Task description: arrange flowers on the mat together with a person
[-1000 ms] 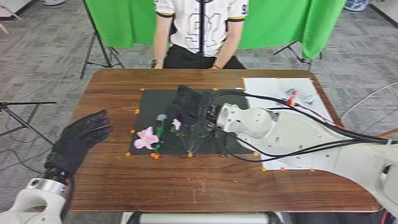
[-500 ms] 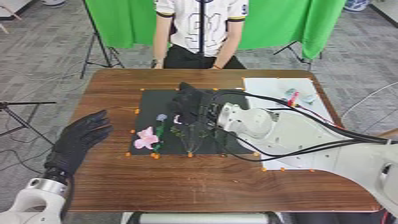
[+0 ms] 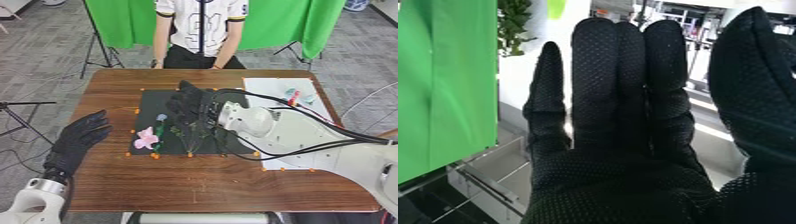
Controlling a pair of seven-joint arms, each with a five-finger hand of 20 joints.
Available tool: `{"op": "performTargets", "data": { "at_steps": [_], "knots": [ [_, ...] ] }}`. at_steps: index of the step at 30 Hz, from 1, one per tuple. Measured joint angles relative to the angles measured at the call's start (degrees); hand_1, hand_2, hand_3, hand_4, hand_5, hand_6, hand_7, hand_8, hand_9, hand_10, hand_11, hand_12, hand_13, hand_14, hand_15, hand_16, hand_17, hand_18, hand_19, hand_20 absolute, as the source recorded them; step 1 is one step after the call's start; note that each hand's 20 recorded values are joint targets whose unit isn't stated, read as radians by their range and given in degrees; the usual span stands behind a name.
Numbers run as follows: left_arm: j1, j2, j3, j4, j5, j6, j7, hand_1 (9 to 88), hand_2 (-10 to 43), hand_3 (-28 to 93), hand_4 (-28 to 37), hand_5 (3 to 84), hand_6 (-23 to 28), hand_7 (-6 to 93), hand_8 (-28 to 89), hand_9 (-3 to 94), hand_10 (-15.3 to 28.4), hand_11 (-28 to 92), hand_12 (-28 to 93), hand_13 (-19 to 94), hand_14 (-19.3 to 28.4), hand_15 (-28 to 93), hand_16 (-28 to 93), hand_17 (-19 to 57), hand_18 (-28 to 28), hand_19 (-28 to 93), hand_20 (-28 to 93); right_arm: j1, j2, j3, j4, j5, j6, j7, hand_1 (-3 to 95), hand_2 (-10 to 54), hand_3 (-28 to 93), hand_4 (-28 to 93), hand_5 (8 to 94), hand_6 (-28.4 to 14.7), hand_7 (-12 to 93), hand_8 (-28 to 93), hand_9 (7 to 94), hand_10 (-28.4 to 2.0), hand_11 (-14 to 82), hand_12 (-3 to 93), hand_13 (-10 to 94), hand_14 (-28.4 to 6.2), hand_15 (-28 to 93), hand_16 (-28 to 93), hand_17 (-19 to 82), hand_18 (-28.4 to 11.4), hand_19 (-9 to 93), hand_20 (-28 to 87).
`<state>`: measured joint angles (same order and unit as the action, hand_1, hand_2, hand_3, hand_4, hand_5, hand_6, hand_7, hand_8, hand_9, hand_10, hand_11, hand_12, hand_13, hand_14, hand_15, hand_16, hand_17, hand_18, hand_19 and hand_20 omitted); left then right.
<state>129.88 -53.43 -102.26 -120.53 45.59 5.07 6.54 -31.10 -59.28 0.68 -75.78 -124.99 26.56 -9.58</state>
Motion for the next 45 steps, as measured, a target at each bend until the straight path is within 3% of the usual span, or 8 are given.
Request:
{"op": "performTargets", "data": {
  "at_steps": [3, 7, 9, 14, 20, 36, 43, 45],
  "knots": [
    [0.0, 0.00, -0.02, 0.00, 0.00, 0.00, 0.00, 26.4, -0.7, 72, -26.2, 36.9, 4.8, 18.0, -8, 32.4, 11.9, 24, 17, 28, 15.1, 34, -1, -5.9, 20.6, 49, 7, -0.9, 0.4, 1.7, -0.5, 0.0, -0.4, -0.5, 30.8, -8.9, 82, -28, 50.0, 4.2, 62, 4, 56.2, -8.7, 50.5, 31.6, 55, -4.5, 63, 26, 20, -14.5, 58, 36],
    [0.1, 0.00, -0.04, -0.01, 0.00, -0.01, 0.00, 26.4, -0.7, 72, -26.2, 36.9, 4.8, 18.0, -8, 32.4, 11.9, 24, 17, 28, 15.1, 34, -1, -5.9, 20.6, 49, 7, -2.9, 0.8, 5.4, -1.7, 0.3, -0.2, -0.9, 32.2, 2.8, 90, -26, 50.5, 2.0, 51, 0, 57.1, -8.4, 37.3, 33.0, 54, -4.8, 59, 32, 20, -14.9, 58, 36],
    [0.1, 0.00, -0.04, -0.01, 0.00, -0.05, -0.01, 26.4, -0.7, 72, -26.2, 36.9, 4.7, 18.1, -8, 32.4, 12.0, 24, 17, 28, 15.1, 34, -1, -5.9, 20.6, 49, 7, -3.0, 0.8, 5.7, -1.7, 0.7, 0.2, -0.8, 30.2, 9.2, 93, -15, 52.1, 2.1, 37, -17, 55.0, -8.8, 30.5, 25.2, 51, -5.1, 54, 35, 18, -15.6, 57, 36],
    [0.0, 0.00, -0.04, -0.01, 0.00, -0.17, -0.08, 26.4, -0.7, 72, -26.2, 36.9, 4.7, 18.0, -9, 32.4, 12.0, 24, 17, 28, 15.0, 34, -1, -5.9, 20.6, 49, 7, -4.6, 0.9, 9.9, -2.4, -0.3, -4.6, 0.0, 18.2, 22.1, 93, 15, 65.5, 3.3, 28, -18, 66.2, -8.5, 22.6, 20.9, 54, -7.4, 54, 32, 17, -16.7, 55, 38],
    [0.1, 0.00, -0.06, -0.01, 0.00, -0.18, -0.09, 26.4, -0.7, 72, -26.2, 36.8, 4.7, 18.1, -9, 32.5, 12.0, 24, 17, 28, 15.0, 34, -1, -5.9, 20.6, 49, 7, -2.5, 1.8, 7.8, -2.7, -2.0, -16.7, 0.0, 14.2, 24.8, 93, 19, 68.9, 2.6, 25, -16, 69.1, -9.3, 21.5, 20.5, 55, -8.5, 56, 28, 18, -17.3, 56, 39],
    [0.1, 0.00, -0.12, -0.01, 0.00, -0.36, -0.30, 26.3, -0.7, 72, -26.3, 36.8, 4.7, 18.0, -8, 32.5, 12.1, 24, 17, 28, 15.0, 34, -1, -5.9, 20.6, 49, 7, -2.2, 2.9, 5.6, -1.8, -1.4, -8.9, 7.3, 10.9, 27.4, 93, 5, 65.3, 2.2, 27, -16, 65.4, -9.5, 23.0, 21.6, 51, -8.9, 56, 25, 16, -18.0, 54, 38],
    [0.1, 0.00, -0.21, -0.01, -0.01, -0.37, -0.28, 26.2, -0.6, 72, -26.3, 36.9, 4.8, 17.9, -8, 32.5, 12.1, 24, 17, 28, 15.0, 34, -1, -5.9, 20.6, 49, 7, -2.7, 3.3, 10.4, -2.9, -10.9, -28.3, 4.0, 10.2, 27.2, 93, 4, 67.0, 2.6, 28, -16, 66.5, -9.2, 22.6, 21.2, 50, -9.0, 56, 25, 15, -17.9, 53, 37],
    [0.2, 0.00, -0.25, -0.03, -0.01, -0.37, -0.27, 26.2, -0.6, 72, -26.3, 36.9, 4.8, 17.9, -8, 32.5, 12.1, 24, 17, 28, 15.0, 34, -1, -5.9, 20.6, 49, 7, -2.5, 3.6, 9.9, -2.9, -10.4, -29.9, 3.8, 10.3, 26.9, 93, 5, 68.5, 3.0, 28, -16, 67.8, -9.2, 23.0, 21.4, 51, -9.0, 56, 25, 15, -17.9, 52, 37]
  ]
}}
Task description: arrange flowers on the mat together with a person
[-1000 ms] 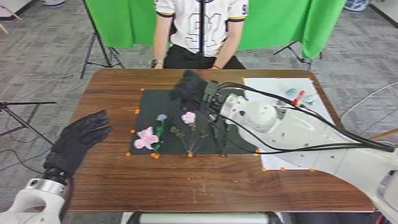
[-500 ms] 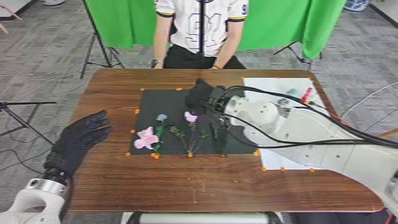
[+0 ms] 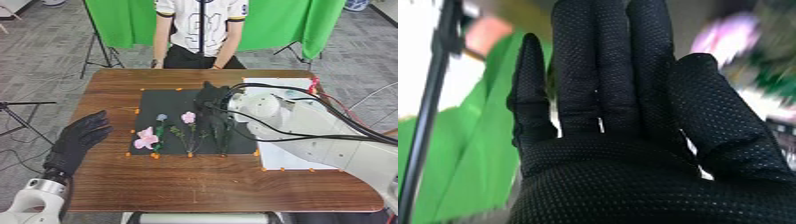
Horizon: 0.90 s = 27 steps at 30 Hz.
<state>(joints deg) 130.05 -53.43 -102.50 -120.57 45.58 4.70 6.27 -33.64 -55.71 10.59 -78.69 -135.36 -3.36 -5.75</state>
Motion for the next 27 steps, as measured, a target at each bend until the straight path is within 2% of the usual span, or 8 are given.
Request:
{"op": "performTargets", "data": {
  "at_steps": [7, 12, 19, 27],
  "knots": [
    [0.1, 0.00, 0.00, -0.02, 0.00, 0.00, 0.03, 26.2, -0.4, 72, -26.4, 36.9, 4.8, 17.7, -8, 32.5, 12.1, 24, 17, 28, 15.2, 34, -1, -5.9, 20.6, 49, 7, -0.3, 0.8, -0.3, 0.0, 5.3, 4.0, -1.1, 10.2, 28.3, 93, 6, 68.7, 3.5, 29, -17, 68.7, -9.0, 23.3, 21.5, 51, -8.8, 56, 25, 16, -17.5, 52, 37],
    [0.0, 0.00, 0.00, -0.02, 0.00, 0.00, 0.03, 26.1, -0.4, 72, -26.3, 36.8, 4.8, 17.7, -8, 32.5, 12.0, 24, 17, 28, 15.1, 34, -1, -5.9, 20.7, 49, 7, -2.0, 0.8, 2.6, -1.0, 4.4, 2.9, -4.1, 10.2, 28.6, 93, 5, 68.4, 3.6, 29, -17, 68.3, -8.8, 23.1, 21.5, 51, -8.5, 55, 25, 16, -17.5, 52, 37],
    [0.0, -0.04, 0.02, -0.02, -0.02, 0.00, 0.02, 26.1, -0.4, 72, -26.4, 36.8, 4.8, 17.7, -8, 32.5, 12.0, 24, 17, 28, 15.2, 34, -1, -5.9, 20.6, 49, 7, -2.7, 0.8, 2.6, -3.2, 4.2, 3.3, -4.4, 10.3, 28.2, 93, 0, 66.7, 3.1, 28, -17, 66.3, -9.0, 22.9, 21.7, 51, -8.4, 57, 25, 16, -17.4, 52, 37],
    [0.1, -0.04, 0.01, -0.02, -0.04, 0.02, 0.09, 26.1, -0.3, 72, -26.3, 36.9, 4.8, 17.6, -8, 32.5, 12.0, 24, 17, 28, 15.2, 34, -1, -5.9, 20.6, 49, 7, -2.6, 0.7, 1.0, -2.3, 5.8, 9.6, -5.1, 10.5, 27.4, 93, 0, 64.6, 2.9, 28, -17, 64.7, -9.0, 23.2, 21.9, 51, -8.4, 57, 25, 16, -17.5, 52, 37]
  ]
}}
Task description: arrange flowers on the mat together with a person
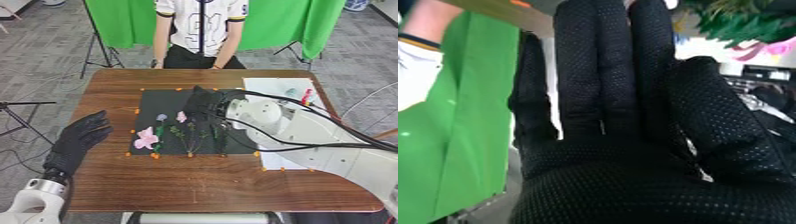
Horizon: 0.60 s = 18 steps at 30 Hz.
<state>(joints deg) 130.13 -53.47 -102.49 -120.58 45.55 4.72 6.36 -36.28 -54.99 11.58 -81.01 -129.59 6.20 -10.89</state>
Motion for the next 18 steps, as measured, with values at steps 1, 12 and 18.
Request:
{"op": "performTargets", "data": {
  "at_steps": [1, 12, 18],
  "knots": [
    [0.0, 0.00, 0.00, 0.00, 0.00, 0.00, 0.00, 26.1, -0.3, 72, -26.4, 36.8, 4.8, 17.6, -8, 32.5, 12.0, 24, 17, 28, 15.2, 34, -1, -5.9, 20.7, 49, 7, 0.0, 0.0, 0.0, 0.2, 0.0, 0.4, 0.0, 10.5, 27.2, 93, -1, 64.5, 3.0, 29, -17, 64.6, -9.1, 23.6, 22.3, 51, -8.4, 57, 25, 16, -17.6, 52, 37],
    [0.7, -0.13, -0.52, -0.33, 0.00, 0.07, 0.16, 26.0, -0.3, 72, -26.4, 36.9, 4.8, 17.7, -8, 32.4, 12.0, 24, 17, 28, 15.1, 34, -1, -5.9, 20.7, 49, 7, -6.4, 2.6, 12.0, -4.1, 1.6, 0.6, 0.3, 17.5, 18.2, 93, -7, 50.8, 1.4, 55, 6, 57.3, -11.2, 39.3, 30.1, 51, -8.5, 61, 25, 17, -17.3, 54, 36],
    [1.2, -0.50, -0.96, -0.51, -0.02, 0.12, 0.50, 26.0, -0.3, 72, -26.5, 36.9, 4.9, 17.7, -8, 32.4, 11.9, 24, 17, 28, 15.1, 34, -1, -5.9, 20.6, 49, 7, -17.2, 8.4, 25.7, -13.8, 9.3, 7.1, 4.2, 14.9, 19.1, 93, -16, 43.4, 0.4, 36, -17, 46.5, -12.0, 25.3, 24.6, 40, -8.6, 46, 20, 14, -18.1, 49, 31]
  ]
}}
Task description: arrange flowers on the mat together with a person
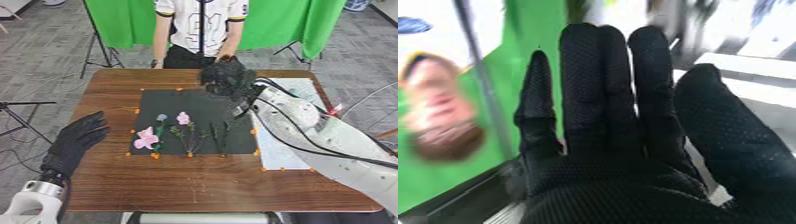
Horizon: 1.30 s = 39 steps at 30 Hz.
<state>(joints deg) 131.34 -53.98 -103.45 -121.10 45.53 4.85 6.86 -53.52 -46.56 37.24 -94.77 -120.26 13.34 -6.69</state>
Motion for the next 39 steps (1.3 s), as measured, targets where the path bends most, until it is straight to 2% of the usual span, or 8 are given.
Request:
{"op": "performTargets", "data": {
  "at_steps": [4, 8, 11, 17, 21, 27, 35, 39],
  "knots": [
    [0.0, -0.27, -0.20, 0.00, -0.03, 0.13, 0.15, 26.1, -0.4, 72, -26.5, 36.9, 4.9, 17.7, -8, 32.4, 11.9, 24, 17, 28, 15.1, 34, -1, -5.9, 20.7, 49, 7, -10.6, 1.8, 13.6, -6.3, 8.5, -3.2, 3.0, 13.7, 14.7, 91, -18, 39.5, -1.5, 25, -13, 40.8, -13.8, 16.2, 24.6, 34, -10.8, 34, 23, 10, -19.9, 46, 28],
    [-0.1, -0.72, -0.23, 0.01, -0.04, 0.17, 0.18, 26.1, -0.4, 72, -26.4, 36.6, 4.7, 17.8, -8, 32.1, 12.0, 24, 17, 28, 14.9, 33, -1, -5.9, 20.7, 49, 7, -20.7, 0.6, 25.4, -12.2, 22.4, -15.8, 5.1, 14.7, 8.4, 92, -19, 33.1, -2.0, 15, -10, 36.2, -13.2, 9.3, 24.2, 31, -11.3, 24, 26, 10, -19.9, 42, 25],
    [-0.2, -1.00, -0.23, 0.03, -0.03, 0.17, 0.20, 26.1, -0.3, 72, -26.1, 36.5, 4.6, 17.9, -8, 31.9, 11.8, 24, 17, 27, 14.8, 33, -1, -5.9, 21.4, 49, 7, -28.3, -2.9, 32.7, -14.7, 30.7, -20.7, 2.1, 14.4, 7.3, 91, -20, 28.4, -2.4, 12, -8, 32.7, -12.4, 5.4, 25.2, 29, -11.2, 15, 34, 9, -19.3, 39, 24],
    [-0.3, -2.16, 0.08, 0.01, -0.06, 0.84, 1.52, 26.2, -0.3, 72, -25.7, 36.3, 4.5, 17.8, -8, 31.6, 11.8, 24, 17, 27, 14.5, 33, -1, -5.9, 22.0, 50, 7, -45.0, -11.7, 47.0, -22.0, 45.2, -20.5, -2.2, 14.4, 6.0, 89, -21, 35.6, -2.5, 13, -8, 37.4, -13.3, 6.2, 25.3, 31, -12.0, 12, 36, 9, -19.9, 40, 26],
    [-0.2, -3.29, 0.11, -0.18, -0.06, 0.90, 2.03, 26.2, -0.3, 72, -25.9, 36.3, 4.5, 17.8, -8, 31.6, 11.6, 23, 17, 27, 14.6, 33, -1, -5.9, 22.1, 50, 7, -55.7, -15.9, 57.0, -27.1, 57.6, -16.8, -1.4, 14.0, 5.9, 90, -20, 38.2, -2.7, 17, -9, 39.2, -14.0, 10.7, 25.6, 33, -12.1, 21, 34, 9, -20.5, 45, 29],
    [-0.5, -3.99, 0.69, -0.23, -0.28, 0.84, 2.82, 26.1, -0.4, 72, -26.0, 36.2, 4.5, 18.0, -8, 31.3, 11.5, 23, 17, 27, 14.5, 33, 0, -5.9, 22.1, 50, 6, -69.4, -18.1, 70.7, -27.0, 61.3, -9.3, -1.8, 14.5, 7.5, 93, -19, 36.4, -2.9, 20, -10, 37.3, -13.9, 12.3, 26.0, 33, -11.8, 26, 30, 10, -20.6, 49, 31],
    [-1.5, -5.07, 2.51, -0.17, -0.72, 0.75, 2.82, 26.2, -0.3, 72, -26.3, 36.3, 4.7, 17.9, -8, 31.3, 11.5, 23, 17, 27, 14.5, 33, 0, -5.9, 21.7, 50, 6, -75.6, -19.4, 72.0, -24.2, 57.0, -15.7, -0.5, 14.2, 8.0, 92, -19, 36.2, -2.9, 20, -10, 37.2, -14.2, 13.0, 25.8, 32, -11.8, 26, 28, 9, -20.6, 48, 30],
    [-2.3, -5.05, 3.25, 0.24, -0.69, 0.79, 3.16, 25.9, -0.7, 72, -26.2, 35.9, 4.5, 17.8, -8, 31.3, 11.6, 23, 17, 27, 14.5, 33, 0, -5.8, 21.5, 50, 7, -75.3, -20.6, 71.1, -24.2, 54.2, -15.1, 0.1, 14.3, 8.0, 92, -19, 36.1, -3.2, 20, -10, 36.9, -14.4, 13.0, 25.7, 32, -11.9, 27, 28, 9, -20.7, 48, 30]
  ]
}}
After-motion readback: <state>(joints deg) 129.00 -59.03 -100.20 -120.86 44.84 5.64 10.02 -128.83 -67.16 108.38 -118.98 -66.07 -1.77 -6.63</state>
